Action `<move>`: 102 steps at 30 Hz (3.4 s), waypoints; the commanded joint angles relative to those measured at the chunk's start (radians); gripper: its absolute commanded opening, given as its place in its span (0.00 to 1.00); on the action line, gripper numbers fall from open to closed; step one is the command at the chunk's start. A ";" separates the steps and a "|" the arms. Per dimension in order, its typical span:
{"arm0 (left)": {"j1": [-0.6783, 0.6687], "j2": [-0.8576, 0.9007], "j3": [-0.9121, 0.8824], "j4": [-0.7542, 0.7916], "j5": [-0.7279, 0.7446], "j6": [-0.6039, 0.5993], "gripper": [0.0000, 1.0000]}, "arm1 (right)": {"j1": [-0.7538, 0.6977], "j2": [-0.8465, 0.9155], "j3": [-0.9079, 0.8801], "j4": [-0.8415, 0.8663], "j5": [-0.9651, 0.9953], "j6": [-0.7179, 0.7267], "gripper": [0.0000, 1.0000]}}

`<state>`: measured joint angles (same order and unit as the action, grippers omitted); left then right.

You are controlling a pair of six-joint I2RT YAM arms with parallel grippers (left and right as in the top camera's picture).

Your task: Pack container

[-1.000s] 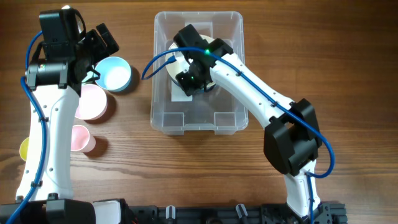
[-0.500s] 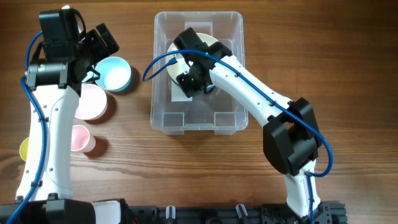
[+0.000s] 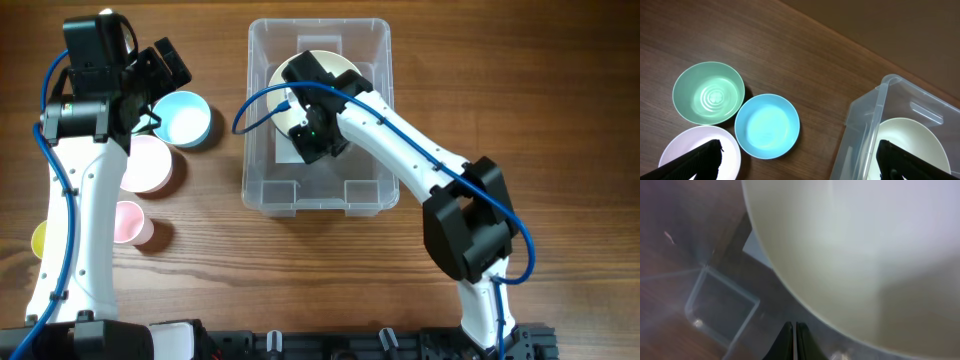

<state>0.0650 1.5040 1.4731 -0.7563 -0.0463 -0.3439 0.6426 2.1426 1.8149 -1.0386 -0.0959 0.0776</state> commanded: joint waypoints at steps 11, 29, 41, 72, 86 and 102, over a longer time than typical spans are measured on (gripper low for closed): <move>0.003 0.002 0.006 0.008 0.012 -0.009 1.00 | -0.002 -0.065 -0.128 0.024 0.013 0.031 0.05; 0.003 0.001 0.006 0.004 0.012 -0.009 1.00 | -0.002 -0.076 -0.194 0.240 0.160 0.082 0.04; 0.002 0.016 0.006 -0.019 0.117 -0.010 1.00 | -0.274 -0.604 -0.160 0.124 0.154 0.148 0.71; -0.087 0.578 0.006 0.080 0.019 -0.116 0.34 | -0.629 -0.562 -0.187 -0.108 0.036 0.106 0.65; -0.109 0.482 0.132 0.048 0.018 0.002 0.04 | -0.629 -0.562 -0.187 -0.108 0.043 0.106 0.62; -0.631 0.222 0.313 -0.262 0.019 0.026 0.04 | -0.666 -0.576 -0.187 -0.172 0.148 0.187 0.60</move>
<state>-0.4557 1.6672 1.7935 -0.9859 -0.0319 -0.3347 0.0059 1.5711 1.6367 -1.1992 -0.0135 0.2134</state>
